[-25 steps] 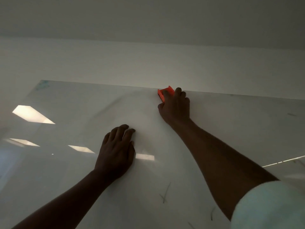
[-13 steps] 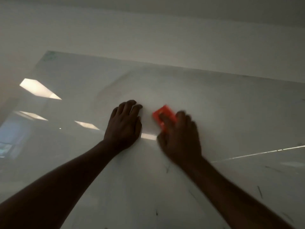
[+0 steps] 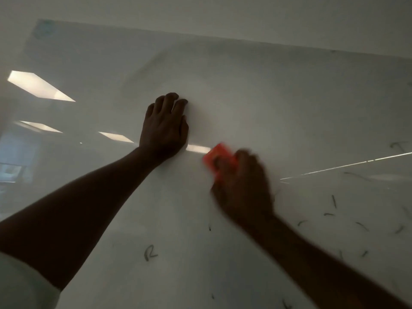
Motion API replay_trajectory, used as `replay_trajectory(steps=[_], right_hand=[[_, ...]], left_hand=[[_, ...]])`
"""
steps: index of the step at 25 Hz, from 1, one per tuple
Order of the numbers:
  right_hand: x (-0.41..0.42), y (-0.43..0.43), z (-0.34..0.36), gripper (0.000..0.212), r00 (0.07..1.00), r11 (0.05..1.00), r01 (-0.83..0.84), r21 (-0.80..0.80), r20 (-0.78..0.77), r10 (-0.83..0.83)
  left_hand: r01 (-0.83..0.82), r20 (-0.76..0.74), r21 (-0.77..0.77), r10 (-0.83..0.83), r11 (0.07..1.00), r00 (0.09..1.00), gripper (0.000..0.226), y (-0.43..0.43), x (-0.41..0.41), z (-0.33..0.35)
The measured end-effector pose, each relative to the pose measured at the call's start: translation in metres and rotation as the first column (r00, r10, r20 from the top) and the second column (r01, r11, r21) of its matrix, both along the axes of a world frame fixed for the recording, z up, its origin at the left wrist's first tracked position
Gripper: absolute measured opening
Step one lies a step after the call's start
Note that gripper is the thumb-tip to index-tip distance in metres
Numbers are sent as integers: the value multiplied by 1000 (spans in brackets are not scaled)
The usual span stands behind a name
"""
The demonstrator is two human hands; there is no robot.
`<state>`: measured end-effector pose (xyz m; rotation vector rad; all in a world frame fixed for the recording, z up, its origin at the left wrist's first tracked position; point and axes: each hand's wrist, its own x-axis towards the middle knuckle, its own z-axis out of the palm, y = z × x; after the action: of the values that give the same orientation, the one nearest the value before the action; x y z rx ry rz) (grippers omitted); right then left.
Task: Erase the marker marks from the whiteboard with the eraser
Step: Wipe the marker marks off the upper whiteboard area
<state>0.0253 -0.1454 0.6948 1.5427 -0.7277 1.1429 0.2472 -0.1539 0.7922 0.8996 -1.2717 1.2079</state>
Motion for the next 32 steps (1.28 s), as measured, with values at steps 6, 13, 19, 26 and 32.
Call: replay_trajectory(steps=[6,13,19,26,32], right_hand=[[-9,2,-62,53,759,1000,4,4,-651,-1],[-65,6,34,53,967,992,112,-66,238,-94],[-79,9,-95,55,819,990,120,76,-571,-55],[-223,18,54,55,806,973,228,22,557,-201],[-153,-3,-87,49,943,993,114,33,-318,-98]], left_hand=[[-4,18,5,4,1000,1000,43,1,3,0],[-14,15,37,13,999,1000,43,7,-19,-4],[35,390,77,-62,996,919,40,13,-128,-20],[54,413,13,-55,998,909,38,-4,-146,-21],[77,420,-10,-66,997,905,41,-7,-145,-21]])
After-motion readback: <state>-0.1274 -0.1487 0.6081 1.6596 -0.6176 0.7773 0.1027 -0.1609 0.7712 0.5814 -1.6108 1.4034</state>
